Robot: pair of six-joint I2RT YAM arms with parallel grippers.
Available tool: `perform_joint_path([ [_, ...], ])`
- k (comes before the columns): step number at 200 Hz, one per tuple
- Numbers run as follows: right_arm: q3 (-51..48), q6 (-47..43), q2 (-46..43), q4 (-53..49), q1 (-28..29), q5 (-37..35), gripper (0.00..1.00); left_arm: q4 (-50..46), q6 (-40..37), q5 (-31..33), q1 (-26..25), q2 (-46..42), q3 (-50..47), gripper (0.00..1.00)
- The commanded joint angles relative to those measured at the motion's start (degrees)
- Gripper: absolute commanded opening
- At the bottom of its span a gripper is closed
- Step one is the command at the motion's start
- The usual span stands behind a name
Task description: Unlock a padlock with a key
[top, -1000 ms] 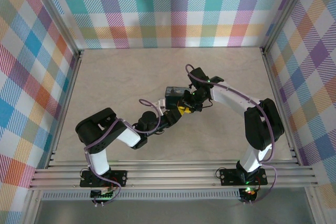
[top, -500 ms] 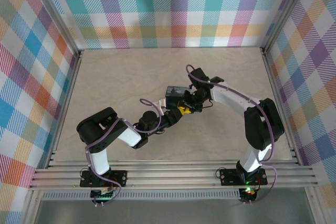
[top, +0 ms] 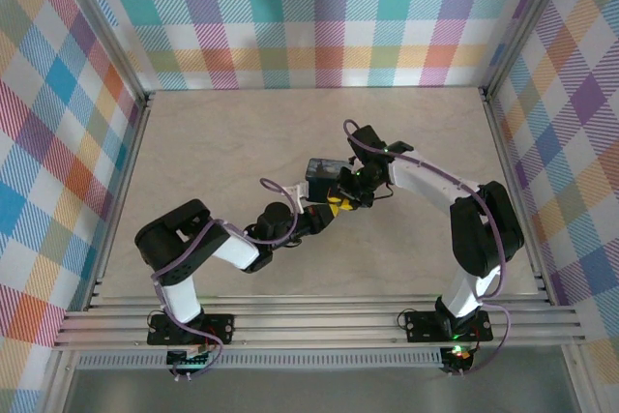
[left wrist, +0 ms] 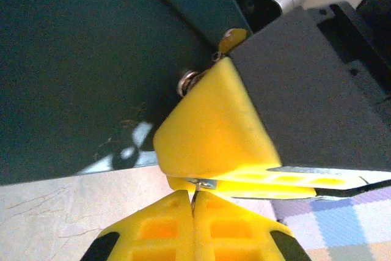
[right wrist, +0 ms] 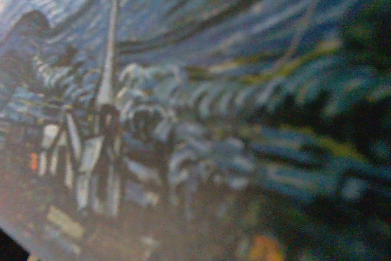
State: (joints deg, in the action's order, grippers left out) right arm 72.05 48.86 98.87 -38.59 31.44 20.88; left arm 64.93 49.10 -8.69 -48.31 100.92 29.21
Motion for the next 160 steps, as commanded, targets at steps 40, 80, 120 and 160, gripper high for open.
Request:
perform_joint_path([
  [40, -2.1, 1.9, -3.2, -1.0, 0.5, 4.5, 0.36, -28.4, -26.7, 7.8, -5.7, -9.6, 7.1, 0.00],
  [80, -4.2, 3.2, -3.1, 0.5, 0.5, 5.5, 0.22, -35.3, -34.5, 13.7, -9.2, -10.5, 8.8, 0.00],
  [120, -2.6, 1.2, -2.1, -2.6, 0.5, 5.0, 0.12, -40.5, -40.8, 20.6, -12.9, -11.7, 10.0, 0.00],
  [160, -3.3, 0.7, -2.9, -3.2, 0.5, 4.3, 0.47, -37.8, -36.7, 16.1, -10.4, -13.1, 8.0, 0.00],
])
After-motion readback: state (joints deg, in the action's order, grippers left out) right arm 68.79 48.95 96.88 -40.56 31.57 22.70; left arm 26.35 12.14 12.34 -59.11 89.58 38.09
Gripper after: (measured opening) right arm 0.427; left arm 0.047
